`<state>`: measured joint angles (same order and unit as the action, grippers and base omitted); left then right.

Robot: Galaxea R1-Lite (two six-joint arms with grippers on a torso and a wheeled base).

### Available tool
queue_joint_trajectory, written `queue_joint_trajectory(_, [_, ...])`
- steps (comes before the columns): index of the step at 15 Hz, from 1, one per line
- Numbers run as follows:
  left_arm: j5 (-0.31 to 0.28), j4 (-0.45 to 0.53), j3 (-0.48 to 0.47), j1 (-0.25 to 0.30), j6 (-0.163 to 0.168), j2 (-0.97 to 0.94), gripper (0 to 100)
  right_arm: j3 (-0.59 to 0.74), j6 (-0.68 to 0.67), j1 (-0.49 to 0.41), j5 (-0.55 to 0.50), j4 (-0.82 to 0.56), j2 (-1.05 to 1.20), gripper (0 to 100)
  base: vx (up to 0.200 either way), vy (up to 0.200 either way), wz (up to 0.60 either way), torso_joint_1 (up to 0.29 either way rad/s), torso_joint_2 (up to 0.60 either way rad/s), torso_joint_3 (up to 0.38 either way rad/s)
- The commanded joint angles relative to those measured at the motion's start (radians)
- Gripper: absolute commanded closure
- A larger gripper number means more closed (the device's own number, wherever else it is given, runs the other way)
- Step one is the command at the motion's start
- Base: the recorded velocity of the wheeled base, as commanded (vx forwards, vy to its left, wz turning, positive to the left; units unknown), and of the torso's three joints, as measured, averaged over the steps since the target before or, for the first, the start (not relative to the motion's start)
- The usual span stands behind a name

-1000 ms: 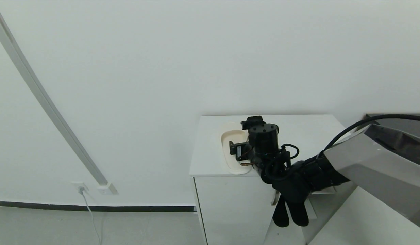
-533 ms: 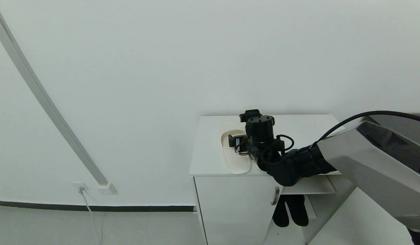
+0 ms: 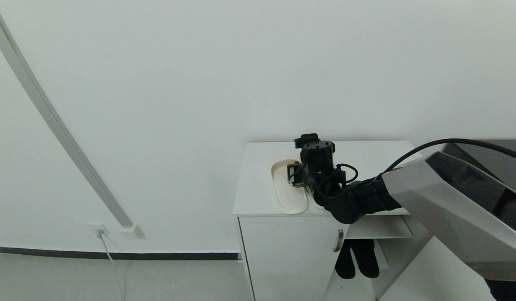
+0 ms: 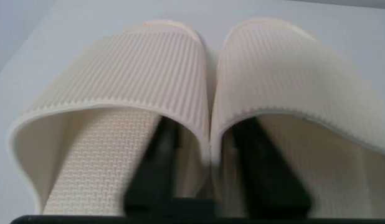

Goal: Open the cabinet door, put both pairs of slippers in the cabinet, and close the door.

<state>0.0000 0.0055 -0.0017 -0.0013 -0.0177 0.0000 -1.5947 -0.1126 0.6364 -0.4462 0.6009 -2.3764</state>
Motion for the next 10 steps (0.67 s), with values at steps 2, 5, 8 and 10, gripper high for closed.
queue_joint_trajectory(2, [0.0, -0.001, 0.0, 0.0, -0.001, 0.002, 100, -0.002, 0.001, 0.0, 0.0, 0.0, 0.0, 100, 0.0, 0.0, 0.0, 0.0, 0.0, 0.0])
queue_joint_trajectory(5, [0.0, -0.001, 0.0, 0.001, -0.001, 0.002, 100, 0.002, 0.001, 0.0, 0.0, 0.002, 0.016, 100, 0.0, 0.0, 0.0, 0.0, 0.0, 0.0])
queue_joint_trajectory(8, [0.0, -0.001, 0.0, 0.001, -0.001, 0.002, 100, 0.075, 0.002, 0.002, 0.012, 0.005, 0.101, 100, 0.0, 0.0, 0.0, 0.0, 0.0, 0.0])
queue_joint_trajectory(10, [0.0, 0.001, 0.0, 0.0, -0.001, 0.002, 100, 0.242, 0.008, 0.012, 0.093, 0.048, 0.227, 100, 0.0, 0.0, 0.0, 0.0, 0.0, 0.0])
